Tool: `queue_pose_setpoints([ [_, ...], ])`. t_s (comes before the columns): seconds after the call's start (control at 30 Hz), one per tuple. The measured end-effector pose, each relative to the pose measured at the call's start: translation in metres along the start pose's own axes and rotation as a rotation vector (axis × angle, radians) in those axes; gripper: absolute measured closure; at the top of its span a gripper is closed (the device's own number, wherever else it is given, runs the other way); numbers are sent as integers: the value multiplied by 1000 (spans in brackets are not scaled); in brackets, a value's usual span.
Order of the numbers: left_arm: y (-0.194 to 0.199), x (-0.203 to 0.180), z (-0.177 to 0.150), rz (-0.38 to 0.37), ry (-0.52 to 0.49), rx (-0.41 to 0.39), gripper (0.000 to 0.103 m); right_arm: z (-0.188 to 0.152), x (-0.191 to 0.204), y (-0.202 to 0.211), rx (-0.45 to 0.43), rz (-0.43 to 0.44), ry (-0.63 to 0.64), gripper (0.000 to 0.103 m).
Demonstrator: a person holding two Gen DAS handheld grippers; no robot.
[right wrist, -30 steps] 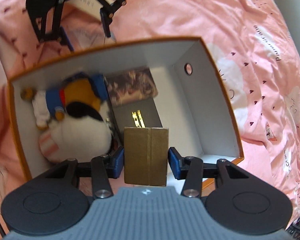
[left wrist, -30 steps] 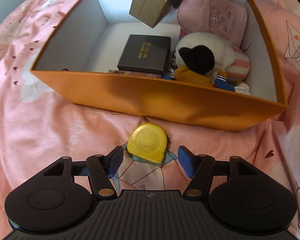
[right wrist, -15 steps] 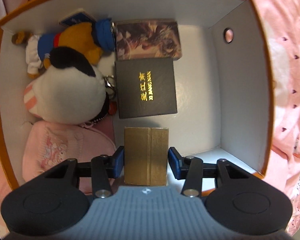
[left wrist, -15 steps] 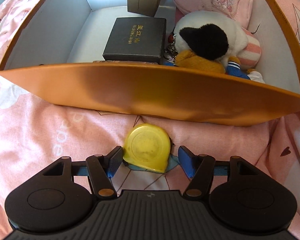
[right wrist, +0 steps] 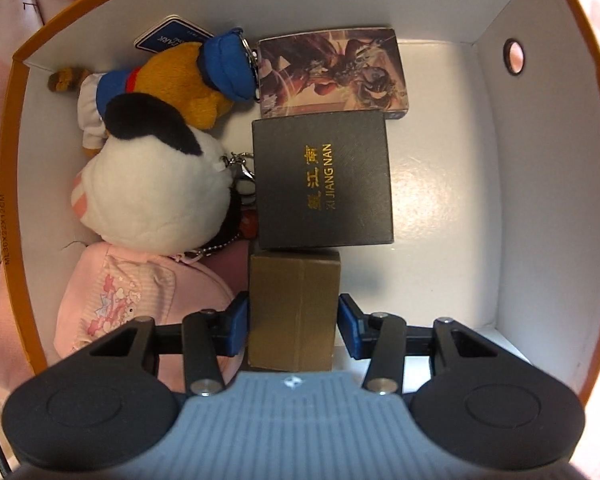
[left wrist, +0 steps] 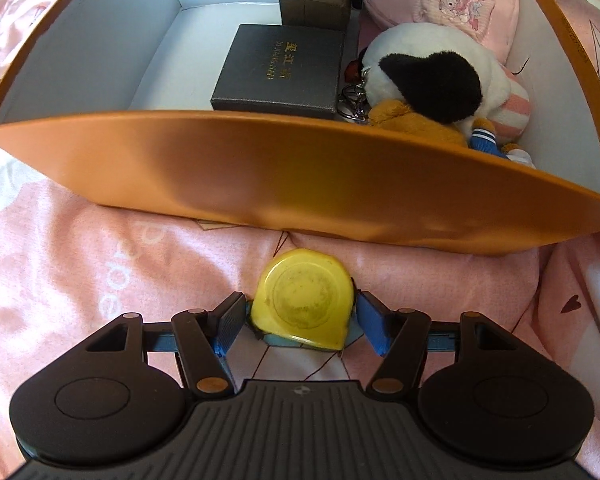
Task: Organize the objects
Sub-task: 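Lower the brown box into the orange box and open the right tool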
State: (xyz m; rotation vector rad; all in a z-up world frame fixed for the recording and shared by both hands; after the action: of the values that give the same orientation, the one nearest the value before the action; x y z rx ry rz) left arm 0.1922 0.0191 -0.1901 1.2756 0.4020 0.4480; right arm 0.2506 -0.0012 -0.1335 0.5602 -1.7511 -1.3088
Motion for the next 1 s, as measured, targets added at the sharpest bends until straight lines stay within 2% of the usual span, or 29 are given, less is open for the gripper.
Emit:
queue_pose_setpoints([
  [0.23, -6, -6, -2, 8, 0, -4, 30, -1, 1, -2, 19, -2, 25, 53],
  [0.3, -6, -6, -3, 6, 14, -3, 34, -1, 4, 2, 15, -17, 37, 52],
  [0.47, -6, -4, -6, 1, 73, 5, 35, -3, 7, 19, -8, -51, 28, 51],
  [0.57, -6, -4, -8, 11, 102, 12, 35, -7, 9, 31, -29, -71, 4, 55],
  [0.63, -5, -4, -10, 15, 133, 18, 35, -9, 7, 37, -36, -105, -25, 73],
  [0.67, -5, -3, -11, 12, 157, 21, 35, -9, 6, 39, -44, -122, -39, 89],
  [0.83, -2, 1, -19, -10, 255, 24, 35, 0, 0, 41, -100, -285, -109, 89],
  [0.87, -1, 0, -21, -5, 256, 22, 35, 12, -19, 43, -92, -302, -113, 89],
  [1.0, 2, -1, -27, 11, 267, 13, 35, 20, -21, 23, -41, -289, -61, 89],
])
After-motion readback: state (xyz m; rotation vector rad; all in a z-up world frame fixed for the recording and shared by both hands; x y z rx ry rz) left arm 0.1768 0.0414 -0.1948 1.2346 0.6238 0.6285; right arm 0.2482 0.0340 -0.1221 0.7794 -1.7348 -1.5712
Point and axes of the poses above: each gripper's, at about its wrist camera, not at the fingertips, and y roughly against the way its jaws point, x to its left, z to its top, the point moved 5 cm from there along -y, roughly the way its jaws point, and after that the axes turned 6 degrees about y, right-handed, at the moved point
